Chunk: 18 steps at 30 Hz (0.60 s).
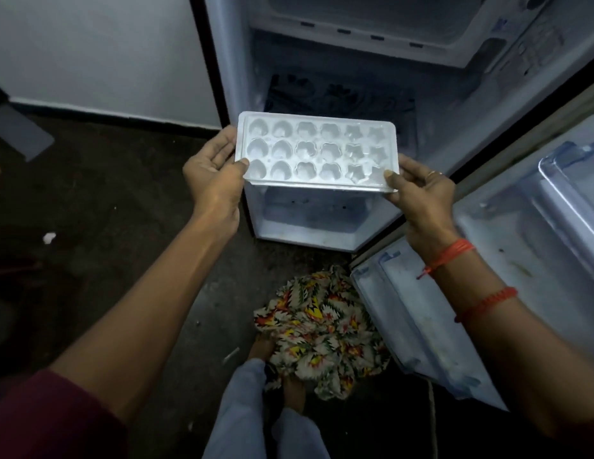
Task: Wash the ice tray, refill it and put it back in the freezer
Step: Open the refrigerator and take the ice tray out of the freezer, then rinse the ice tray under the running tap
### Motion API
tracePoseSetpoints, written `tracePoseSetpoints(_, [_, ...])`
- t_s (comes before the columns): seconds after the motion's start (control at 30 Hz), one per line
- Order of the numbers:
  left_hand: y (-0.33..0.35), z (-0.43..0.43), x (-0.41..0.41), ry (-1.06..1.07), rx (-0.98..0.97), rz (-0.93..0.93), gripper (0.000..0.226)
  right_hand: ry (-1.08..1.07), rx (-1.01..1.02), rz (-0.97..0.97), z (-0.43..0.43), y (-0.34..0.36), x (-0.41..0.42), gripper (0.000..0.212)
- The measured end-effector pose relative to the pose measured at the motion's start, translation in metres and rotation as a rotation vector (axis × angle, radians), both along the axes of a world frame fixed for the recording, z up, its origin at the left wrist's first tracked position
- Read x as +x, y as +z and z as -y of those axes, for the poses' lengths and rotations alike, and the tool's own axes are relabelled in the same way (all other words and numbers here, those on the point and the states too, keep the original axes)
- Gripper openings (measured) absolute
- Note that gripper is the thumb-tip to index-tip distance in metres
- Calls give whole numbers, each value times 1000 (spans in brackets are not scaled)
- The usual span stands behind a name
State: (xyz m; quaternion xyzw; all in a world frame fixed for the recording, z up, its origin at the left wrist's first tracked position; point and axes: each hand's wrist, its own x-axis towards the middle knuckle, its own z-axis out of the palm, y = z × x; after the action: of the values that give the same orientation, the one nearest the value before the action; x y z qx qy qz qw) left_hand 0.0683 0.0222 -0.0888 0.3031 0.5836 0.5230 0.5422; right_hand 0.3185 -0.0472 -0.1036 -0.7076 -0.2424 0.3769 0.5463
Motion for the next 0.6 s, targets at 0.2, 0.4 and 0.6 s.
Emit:
tracePoseSetpoints(0.2, [-9,43,-40,107,-46,-6,53,92,-37,-74,18,-2,-40,36])
tracePoseSetpoints(0.4, [-17,89,-89,229,-92,5,53,205,-80,-122,32,-8,-86,32])
tracePoseSetpoints(0.6, [-19,137,-144,382,-106,21,52,325,-93,-162,50,-12,-144,39])
